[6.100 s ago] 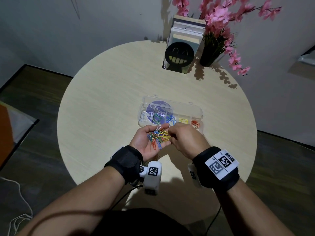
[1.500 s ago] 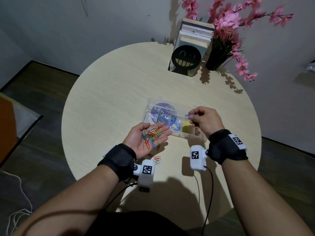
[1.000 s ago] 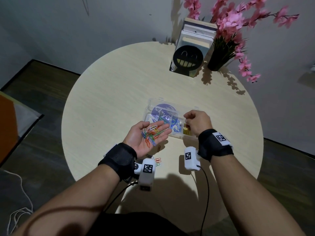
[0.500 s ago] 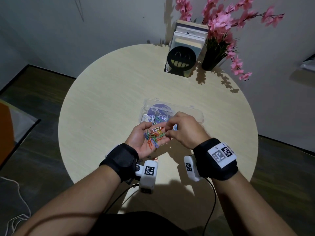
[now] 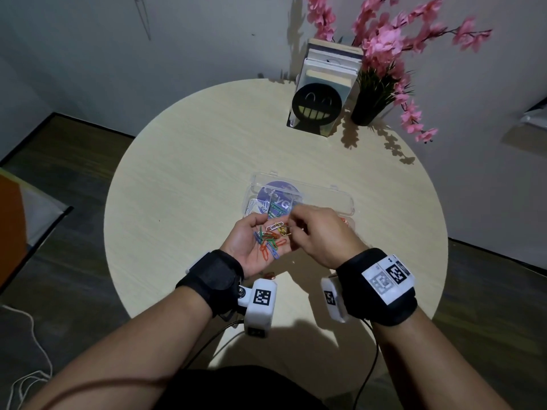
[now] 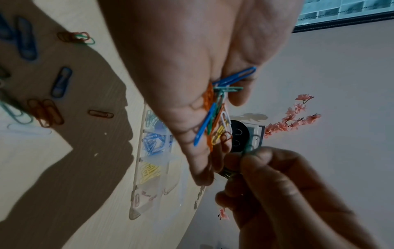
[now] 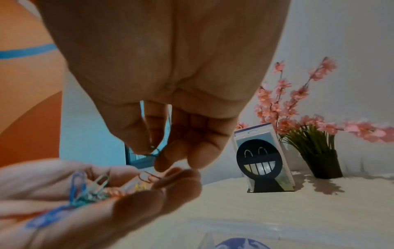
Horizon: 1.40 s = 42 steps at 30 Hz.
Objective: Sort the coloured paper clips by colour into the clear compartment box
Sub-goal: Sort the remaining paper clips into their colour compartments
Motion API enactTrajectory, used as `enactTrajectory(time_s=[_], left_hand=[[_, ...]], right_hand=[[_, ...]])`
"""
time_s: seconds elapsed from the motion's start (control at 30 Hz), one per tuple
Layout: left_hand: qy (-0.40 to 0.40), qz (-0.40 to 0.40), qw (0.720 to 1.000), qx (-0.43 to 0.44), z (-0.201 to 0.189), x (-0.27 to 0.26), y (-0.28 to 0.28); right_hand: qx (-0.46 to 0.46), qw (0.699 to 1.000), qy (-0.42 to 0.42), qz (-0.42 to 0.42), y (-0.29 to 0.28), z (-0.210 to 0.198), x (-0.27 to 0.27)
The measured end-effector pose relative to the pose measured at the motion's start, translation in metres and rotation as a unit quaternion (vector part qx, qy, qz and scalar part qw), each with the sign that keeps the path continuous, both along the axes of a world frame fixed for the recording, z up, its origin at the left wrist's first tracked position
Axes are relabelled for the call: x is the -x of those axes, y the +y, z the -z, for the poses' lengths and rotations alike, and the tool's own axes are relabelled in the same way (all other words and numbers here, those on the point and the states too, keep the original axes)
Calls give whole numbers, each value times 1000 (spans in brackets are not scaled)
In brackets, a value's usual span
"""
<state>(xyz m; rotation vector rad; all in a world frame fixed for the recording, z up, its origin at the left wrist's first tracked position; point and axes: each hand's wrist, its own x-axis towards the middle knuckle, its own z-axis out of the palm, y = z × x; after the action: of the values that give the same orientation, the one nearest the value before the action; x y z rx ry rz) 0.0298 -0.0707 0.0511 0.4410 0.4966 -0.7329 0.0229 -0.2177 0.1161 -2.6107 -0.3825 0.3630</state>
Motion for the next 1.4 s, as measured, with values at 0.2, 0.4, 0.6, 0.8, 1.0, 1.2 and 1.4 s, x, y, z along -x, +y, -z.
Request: enactTrajectory(time_s=[0.2,0.4,0.6,0.8,1.0,1.2,1.4], left_hand=[[4,3,999,-43,4,-5,-3],[12,2,998,-56,13,-4,-4],[13,9,998,-63,15,0,-8],[23,8,998,-50,11,1,-10],[15,-7,1000,7,7,-1,-14],[39,2,999,-12,4,-1,-18],[62,23,997,-43,6,-4,-13]], right_hand=[[-12,1000,17,19,24,-1,13],[57,996,56,49,34,7,14],[94,988,91,84,37,4,12],[32,987,122,102,28,5,8],[-88,979,86,160,9,-4,1],[-66,988,78,116,27,-3,7],[-21,991,82,104,38,5,7]])
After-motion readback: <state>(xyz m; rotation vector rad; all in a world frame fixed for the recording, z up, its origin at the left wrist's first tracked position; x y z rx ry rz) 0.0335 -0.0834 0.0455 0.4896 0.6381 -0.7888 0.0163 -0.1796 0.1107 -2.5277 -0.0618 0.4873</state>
